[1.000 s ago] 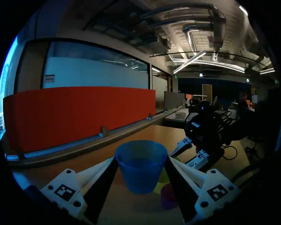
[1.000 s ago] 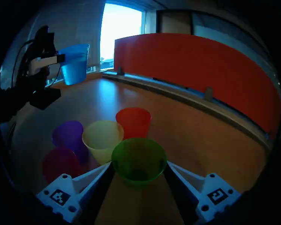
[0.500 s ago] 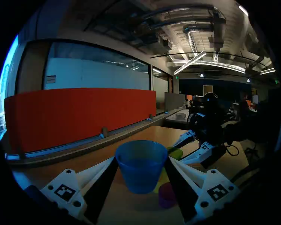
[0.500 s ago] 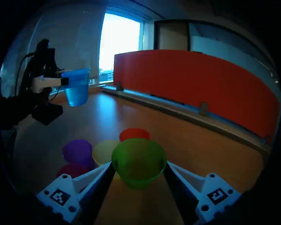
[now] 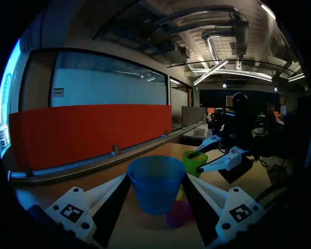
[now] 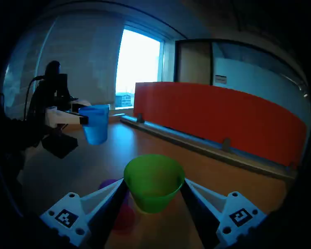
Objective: Pour water
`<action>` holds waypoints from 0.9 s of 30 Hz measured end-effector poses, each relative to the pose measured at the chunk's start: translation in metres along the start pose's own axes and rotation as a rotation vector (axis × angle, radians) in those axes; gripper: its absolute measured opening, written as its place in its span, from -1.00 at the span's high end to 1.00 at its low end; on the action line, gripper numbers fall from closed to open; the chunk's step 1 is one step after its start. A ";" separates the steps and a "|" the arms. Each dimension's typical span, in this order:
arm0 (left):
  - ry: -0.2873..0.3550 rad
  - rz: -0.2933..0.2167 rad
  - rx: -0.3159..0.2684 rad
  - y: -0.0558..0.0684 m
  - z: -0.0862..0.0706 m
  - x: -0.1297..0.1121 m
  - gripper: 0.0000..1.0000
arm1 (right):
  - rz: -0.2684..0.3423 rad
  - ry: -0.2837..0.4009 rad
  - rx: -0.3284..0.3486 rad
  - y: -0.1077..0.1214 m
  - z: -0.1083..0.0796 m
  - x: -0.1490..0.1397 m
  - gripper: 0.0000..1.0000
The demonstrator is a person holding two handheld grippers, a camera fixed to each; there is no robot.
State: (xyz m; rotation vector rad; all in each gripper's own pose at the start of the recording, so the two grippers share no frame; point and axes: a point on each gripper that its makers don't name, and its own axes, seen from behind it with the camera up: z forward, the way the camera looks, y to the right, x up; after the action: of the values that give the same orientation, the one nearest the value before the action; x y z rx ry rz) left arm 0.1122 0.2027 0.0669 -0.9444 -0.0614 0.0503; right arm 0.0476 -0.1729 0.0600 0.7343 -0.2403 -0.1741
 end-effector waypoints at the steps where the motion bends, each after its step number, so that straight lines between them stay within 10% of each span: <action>1: 0.001 0.002 0.002 0.002 -0.002 0.001 -0.70 | 0.000 0.012 -0.001 -0.003 -0.002 0.004 -0.82; 27: 0.023 -0.007 0.023 0.047 -0.055 0.006 -0.70 | -0.024 0.195 0.016 -0.068 -0.051 0.067 -0.82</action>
State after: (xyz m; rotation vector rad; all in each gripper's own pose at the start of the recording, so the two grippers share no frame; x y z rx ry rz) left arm 0.1218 0.1861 -0.0030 -0.9217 -0.0427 0.0330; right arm 0.1211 -0.2060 -0.0130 0.7654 -0.0471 -0.1226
